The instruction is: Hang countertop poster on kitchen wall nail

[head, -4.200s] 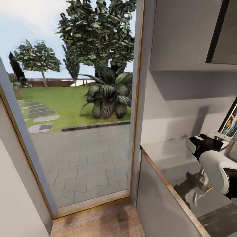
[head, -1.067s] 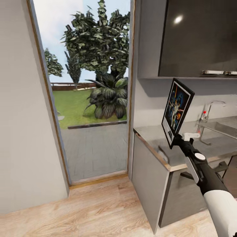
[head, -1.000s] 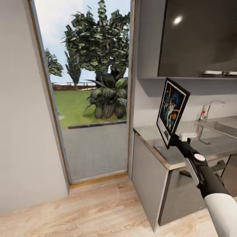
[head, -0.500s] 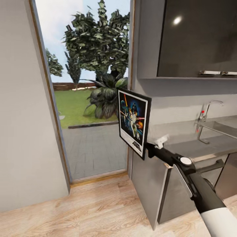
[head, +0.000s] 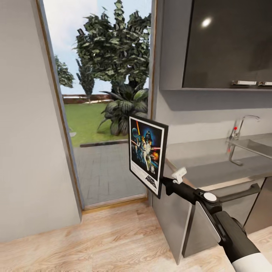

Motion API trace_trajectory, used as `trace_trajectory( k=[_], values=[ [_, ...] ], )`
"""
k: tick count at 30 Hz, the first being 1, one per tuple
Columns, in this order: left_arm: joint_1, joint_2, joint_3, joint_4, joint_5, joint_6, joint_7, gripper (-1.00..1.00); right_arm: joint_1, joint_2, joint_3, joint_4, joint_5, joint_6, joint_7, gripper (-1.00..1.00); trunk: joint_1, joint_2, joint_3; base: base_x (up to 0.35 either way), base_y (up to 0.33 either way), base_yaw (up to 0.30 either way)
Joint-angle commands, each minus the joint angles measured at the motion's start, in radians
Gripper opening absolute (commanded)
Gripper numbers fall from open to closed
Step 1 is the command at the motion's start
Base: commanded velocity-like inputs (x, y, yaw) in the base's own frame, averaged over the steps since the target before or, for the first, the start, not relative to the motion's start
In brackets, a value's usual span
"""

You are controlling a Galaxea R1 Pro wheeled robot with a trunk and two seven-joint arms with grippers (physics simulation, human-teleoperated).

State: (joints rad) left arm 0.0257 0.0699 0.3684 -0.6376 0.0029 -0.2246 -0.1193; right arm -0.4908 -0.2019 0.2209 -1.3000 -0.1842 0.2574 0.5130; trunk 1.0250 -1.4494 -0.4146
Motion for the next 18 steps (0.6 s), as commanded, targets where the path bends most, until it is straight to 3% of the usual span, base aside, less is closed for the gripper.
trace_trajectory(
  k=[1,18],
  values=[
    [0.000,0.000,0.004,-0.001,0.000,-0.001,-0.010,1.00,-0.001,-0.001,0.001,-0.001,-0.013,0.010,0.002,-1.00,0.000,-0.001,-0.002,0.000,0.000,0.187],
    [0.000,0.000,0.004,0.000,0.000,-0.001,-0.016,1.00,0.000,-0.001,0.003,-0.002,-0.014,0.010,0.004,-1.00,0.000,-0.001,-0.021,0.000,0.000,0.180]
  ],
)
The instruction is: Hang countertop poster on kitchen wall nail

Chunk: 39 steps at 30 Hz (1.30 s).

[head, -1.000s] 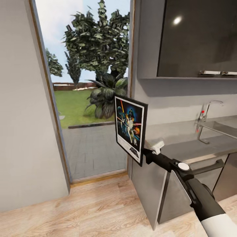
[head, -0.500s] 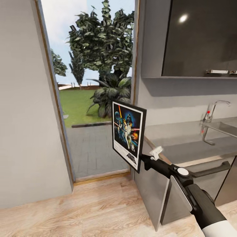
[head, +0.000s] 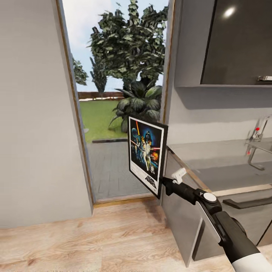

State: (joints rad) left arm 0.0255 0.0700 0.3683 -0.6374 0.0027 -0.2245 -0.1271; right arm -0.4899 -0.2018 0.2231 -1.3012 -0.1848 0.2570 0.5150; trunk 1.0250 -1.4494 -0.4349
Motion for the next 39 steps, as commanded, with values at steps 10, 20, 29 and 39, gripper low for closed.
trace_trajectory(
  k=[10,20,29,39],
  values=[
    [0.000,-0.001,0.004,-0.001,0.000,-0.001,-0.008,1.00,0.000,-0.001,0.001,-0.002,-0.013,0.010,0.002,-1.00,0.000,-0.001,-0.013,0.000,0.000,0.134],
    [0.000,-0.001,0.004,-0.001,0.000,-0.001,-0.008,1.00,0.001,-0.001,0.001,-0.002,-0.013,0.010,0.002,-1.00,0.000,-0.001,-0.023,0.000,0.000,0.016],
    [0.000,-0.001,0.004,-0.001,0.000,-0.001,-0.008,1.00,0.001,-0.001,0.001,-0.002,-0.013,0.010,0.002,-1.00,0.000,-0.001,-0.037,0.000,0.000,0.001],
    [0.000,0.000,0.004,-0.003,0.000,-0.001,-0.008,1.00,0.011,-0.002,-0.002,-0.005,-0.068,0.007,0.011,-1.00,0.000,-0.001,-0.040,0.000,0.000,0.000]
  ],
)
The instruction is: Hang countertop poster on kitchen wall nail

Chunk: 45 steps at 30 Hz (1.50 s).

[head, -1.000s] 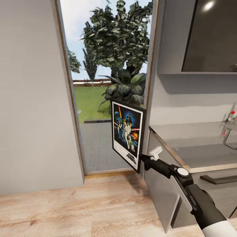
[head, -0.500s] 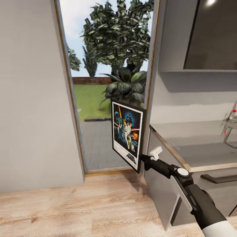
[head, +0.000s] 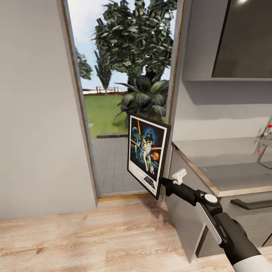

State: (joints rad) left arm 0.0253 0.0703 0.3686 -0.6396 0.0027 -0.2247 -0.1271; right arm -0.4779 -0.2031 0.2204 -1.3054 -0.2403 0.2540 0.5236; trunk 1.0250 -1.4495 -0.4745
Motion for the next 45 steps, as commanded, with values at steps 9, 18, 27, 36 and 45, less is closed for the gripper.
trace_trajectory(
  k=[9,18,27,36,45],
  values=[
    [0.000,-0.001,0.004,-0.003,0.000,-0.001,-0.008,1.00,0.000,-0.001,0.001,-0.004,-0.020,0.014,0.008,-1.00,0.000,-0.001,-0.001,0.000,0.000,0.000],
    [-0.001,-0.001,0.004,-0.003,-0.001,0.000,-0.008,1.00,0.000,-0.001,0.000,-0.004,-0.019,0.014,0.009,-1.00,-0.008,0.013,0.005,0.000,0.000,0.000],
    [0.000,-0.001,0.001,0.000,-0.001,0.001,-0.008,1.00,0.000,-0.001,-0.001,-0.003,-0.019,0.014,0.009,-1.00,-0.042,0.076,0.033,0.000,0.000,0.000],
    [0.000,-0.001,0.001,0.001,-0.001,0.001,-0.008,1.00,0.000,-0.001,-0.001,-0.004,-0.019,0.014,0.009,-1.00,-0.077,0.139,0.051,0.000,0.000,0.000],
    [0.000,-0.001,0.001,0.001,-0.001,0.001,-0.008,1.00,0.000,-0.001,-0.001,-0.005,-0.019,0.014,0.009,-1.00,-0.111,0.202,0.064,0.000,0.000,0.000]
  ],
)
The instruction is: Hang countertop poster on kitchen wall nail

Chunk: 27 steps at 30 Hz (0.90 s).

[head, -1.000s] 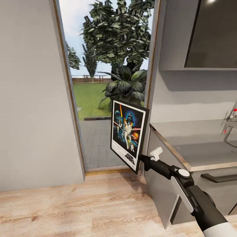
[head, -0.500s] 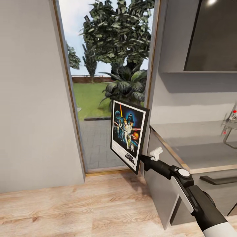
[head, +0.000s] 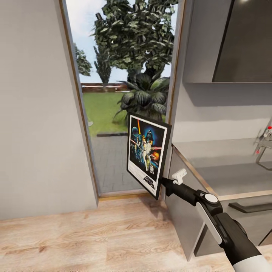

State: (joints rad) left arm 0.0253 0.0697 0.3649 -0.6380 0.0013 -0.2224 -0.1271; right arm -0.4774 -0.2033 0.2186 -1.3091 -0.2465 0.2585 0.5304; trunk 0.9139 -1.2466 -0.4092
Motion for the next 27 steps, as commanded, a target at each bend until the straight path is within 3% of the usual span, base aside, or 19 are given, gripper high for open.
trace_trajectory(
  k=[1,27],
  values=[
    [0.000,-0.001,0.004,0.000,0.000,-0.001,-0.008,1.00,-0.001,-0.001,0.001,-0.001,-0.013,0.010,0.002,-1.00,-0.004,0.007,0.001,0.000,0.000,0.000],
    [0.000,-0.001,0.003,0.000,0.000,-0.002,-0.008,1.00,0.000,-0.001,0.001,-0.001,-0.013,0.010,0.002,-1.00,-0.104,0.189,0.040,0.000,0.000,0.000]
  ],
)
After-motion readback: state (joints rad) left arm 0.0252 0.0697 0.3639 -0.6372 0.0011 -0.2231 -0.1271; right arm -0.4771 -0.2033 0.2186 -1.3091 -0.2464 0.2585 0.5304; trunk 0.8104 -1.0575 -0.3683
